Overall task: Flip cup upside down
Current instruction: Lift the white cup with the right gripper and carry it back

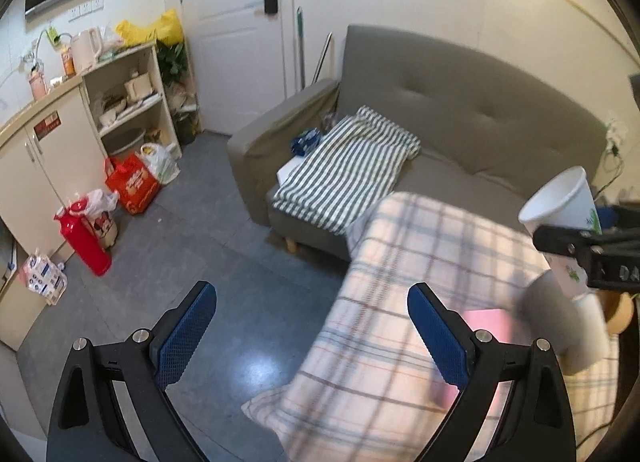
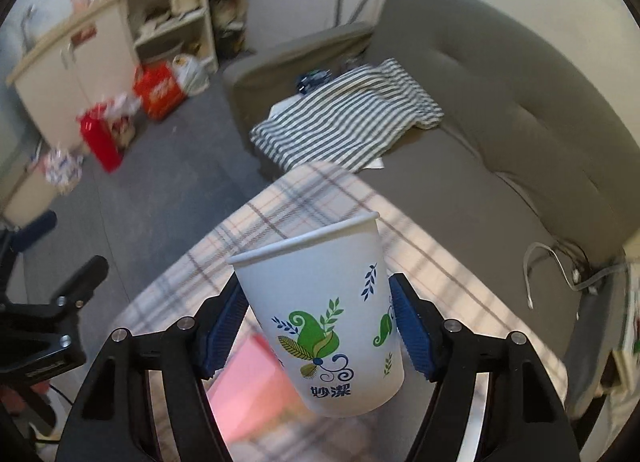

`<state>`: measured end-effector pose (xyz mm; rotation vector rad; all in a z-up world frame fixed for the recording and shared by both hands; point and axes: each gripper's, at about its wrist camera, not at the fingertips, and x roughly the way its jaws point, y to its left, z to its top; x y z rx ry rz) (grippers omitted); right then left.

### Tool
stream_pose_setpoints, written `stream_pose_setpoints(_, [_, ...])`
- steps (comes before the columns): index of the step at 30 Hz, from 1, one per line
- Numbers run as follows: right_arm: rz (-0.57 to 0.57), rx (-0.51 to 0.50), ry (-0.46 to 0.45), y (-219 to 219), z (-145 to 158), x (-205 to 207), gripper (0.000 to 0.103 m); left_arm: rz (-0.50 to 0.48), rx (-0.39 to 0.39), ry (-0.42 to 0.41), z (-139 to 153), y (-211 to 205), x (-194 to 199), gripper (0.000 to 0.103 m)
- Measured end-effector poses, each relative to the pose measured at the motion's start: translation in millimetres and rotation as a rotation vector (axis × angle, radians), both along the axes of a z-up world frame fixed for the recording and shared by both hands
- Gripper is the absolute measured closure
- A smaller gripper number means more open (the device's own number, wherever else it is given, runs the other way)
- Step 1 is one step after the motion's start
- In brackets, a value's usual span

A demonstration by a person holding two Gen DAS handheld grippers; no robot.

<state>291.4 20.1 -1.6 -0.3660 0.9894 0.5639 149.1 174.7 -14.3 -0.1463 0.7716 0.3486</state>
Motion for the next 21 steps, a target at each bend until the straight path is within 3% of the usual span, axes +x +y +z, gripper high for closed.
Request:
stream_pose_setpoints(5, [-0.071, 0.035, -0.015, -41.1, 35.7, -54.3, 0.033, -0.05, -0.003, -0.078, 28.4, -25.4, -29.5, 0.004])
stream_pose_setpoints(8, [-0.125, 0.013, -0.039, -65.9, 39.8, -92.1, 0.033, -0.072, 0.0, -0.099, 34.5, -43.4, -49.4, 0.004])
stream_pose_setpoints(14, [-0.257, 0.037, 0.003, -117.9, 9.4, -146.9, 0.033, -0.115, 0.012, -0.099, 27.1, -76.0, -84.7, 0.004])
stream_pose_setpoints(21, [-0.39, 0.111, 0.106, -147.6, -37.8, -171.7, 0.033, -0.147, 0.007, -0.042, -0.4, -101.6, -97.5, 0.004])
